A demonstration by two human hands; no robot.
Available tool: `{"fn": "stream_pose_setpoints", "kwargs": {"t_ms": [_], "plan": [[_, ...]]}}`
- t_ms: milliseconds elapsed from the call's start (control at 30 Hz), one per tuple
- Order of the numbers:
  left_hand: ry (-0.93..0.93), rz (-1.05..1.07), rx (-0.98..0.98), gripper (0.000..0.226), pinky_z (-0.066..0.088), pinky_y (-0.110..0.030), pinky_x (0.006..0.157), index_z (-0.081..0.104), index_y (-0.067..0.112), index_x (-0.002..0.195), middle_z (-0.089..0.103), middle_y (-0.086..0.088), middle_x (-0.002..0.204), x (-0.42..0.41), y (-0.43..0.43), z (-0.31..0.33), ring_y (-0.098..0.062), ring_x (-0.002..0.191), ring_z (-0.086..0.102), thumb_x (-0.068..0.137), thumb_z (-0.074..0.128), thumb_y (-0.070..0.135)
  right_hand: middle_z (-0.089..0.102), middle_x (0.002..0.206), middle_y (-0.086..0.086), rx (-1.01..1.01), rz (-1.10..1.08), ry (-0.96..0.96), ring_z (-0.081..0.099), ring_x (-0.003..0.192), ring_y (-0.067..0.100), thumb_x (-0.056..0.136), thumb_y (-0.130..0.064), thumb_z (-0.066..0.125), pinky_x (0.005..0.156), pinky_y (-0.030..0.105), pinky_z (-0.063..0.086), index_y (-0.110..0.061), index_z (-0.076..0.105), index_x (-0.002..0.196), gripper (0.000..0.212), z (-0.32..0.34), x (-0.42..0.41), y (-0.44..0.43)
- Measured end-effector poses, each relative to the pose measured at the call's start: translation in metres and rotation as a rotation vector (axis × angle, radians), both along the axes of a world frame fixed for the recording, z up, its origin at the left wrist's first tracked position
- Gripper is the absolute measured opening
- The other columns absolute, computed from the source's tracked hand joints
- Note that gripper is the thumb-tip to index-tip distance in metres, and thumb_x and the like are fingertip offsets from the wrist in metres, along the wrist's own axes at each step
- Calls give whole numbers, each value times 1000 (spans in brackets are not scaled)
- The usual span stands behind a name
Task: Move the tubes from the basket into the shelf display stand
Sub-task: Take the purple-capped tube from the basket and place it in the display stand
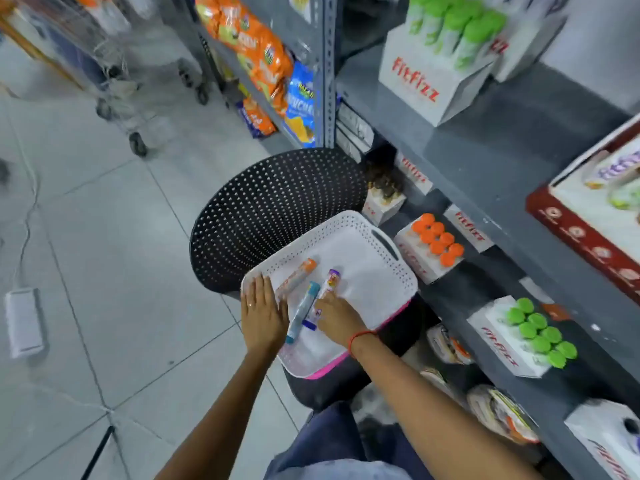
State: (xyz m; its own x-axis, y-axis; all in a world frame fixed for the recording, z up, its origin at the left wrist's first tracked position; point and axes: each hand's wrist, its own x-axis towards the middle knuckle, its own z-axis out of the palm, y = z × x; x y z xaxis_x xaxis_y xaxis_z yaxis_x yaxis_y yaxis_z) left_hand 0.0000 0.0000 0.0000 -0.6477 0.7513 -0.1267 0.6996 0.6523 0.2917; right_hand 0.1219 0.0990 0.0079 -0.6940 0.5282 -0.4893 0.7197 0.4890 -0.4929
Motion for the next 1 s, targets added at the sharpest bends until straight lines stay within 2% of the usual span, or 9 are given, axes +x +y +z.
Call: {"fn": "stream_pose_setpoints", "kwargs": {"t_ms": [100,233,400,500,633,733,800,900,1000], "plan": [[-75,9,-124,56,9,-42,119,16,3,147,15,-17,157,7,-22,-26,-29,146,12,100,28,30,55,125,23,-80,34,-103,57,107,42,88,-12,50,89,47,51,-12,45,126,39,-19,-6,-17],[-52,15,-138,57,4,-36,118,8,6,148,11,-15,158,14,-37,-44,-27,146,9,99,31,26,54,124,26,-83,87,-165,55,110,41,89,-14,51,90,44,49,-19,34,135,50,-36,-9,-27],[1,-7,-194,58,-5,-38,116,7,5,148,12,-16,158,16,-35,-46,-28,146,8,99,28,29,55,120,23,13,-10,-75,53,110,39,90,-21,56,90,44,52,-13,44,124,37,-37,0,-23],[60,-7,-217,59,-5,-43,116,11,3,147,16,-16,157,20,-32,-44,-29,146,12,99,28,32,56,102,23,175,-97,72,56,92,40,94,-22,49,74,43,51,-13,49,117,24,-14,14,-12],[32,-54,-88,59,11,-48,117,24,0,144,25,-18,154,45,5,-29,-32,142,24,97,43,30,52,83,25,230,-287,230,55,74,44,90,-21,52,60,43,46,-11,53,93,10,38,44,23],[50,-177,43,58,13,-47,118,23,1,145,25,-17,154,73,54,-5,-29,143,24,98,30,34,59,82,23,266,-340,272,57,75,42,88,-22,53,59,42,45,-12,51,93,12,84,84,53],[64,-249,131,58,14,-46,118,25,1,144,28,-17,153,95,93,20,-28,141,28,97,26,35,64,82,22,331,-458,317,59,76,41,82,-24,60,57,37,43,-9,51,94,21,123,117,69],[53,-393,293,59,11,-42,117,23,1,145,26,-17,154,131,145,61,-28,142,25,96,29,35,70,82,16,458,-603,384,64,76,37,71,-29,70,63,36,47,-12,55,94,32,189,172,77],[32,-528,446,63,16,-43,117,22,-1,144,28,-22,152,170,182,93,-32,141,26,96,33,37,69,76,13,633,-664,459,62,68,32,71,-24,72,68,32,47,-12,60,87,23,252,226,77]]}}
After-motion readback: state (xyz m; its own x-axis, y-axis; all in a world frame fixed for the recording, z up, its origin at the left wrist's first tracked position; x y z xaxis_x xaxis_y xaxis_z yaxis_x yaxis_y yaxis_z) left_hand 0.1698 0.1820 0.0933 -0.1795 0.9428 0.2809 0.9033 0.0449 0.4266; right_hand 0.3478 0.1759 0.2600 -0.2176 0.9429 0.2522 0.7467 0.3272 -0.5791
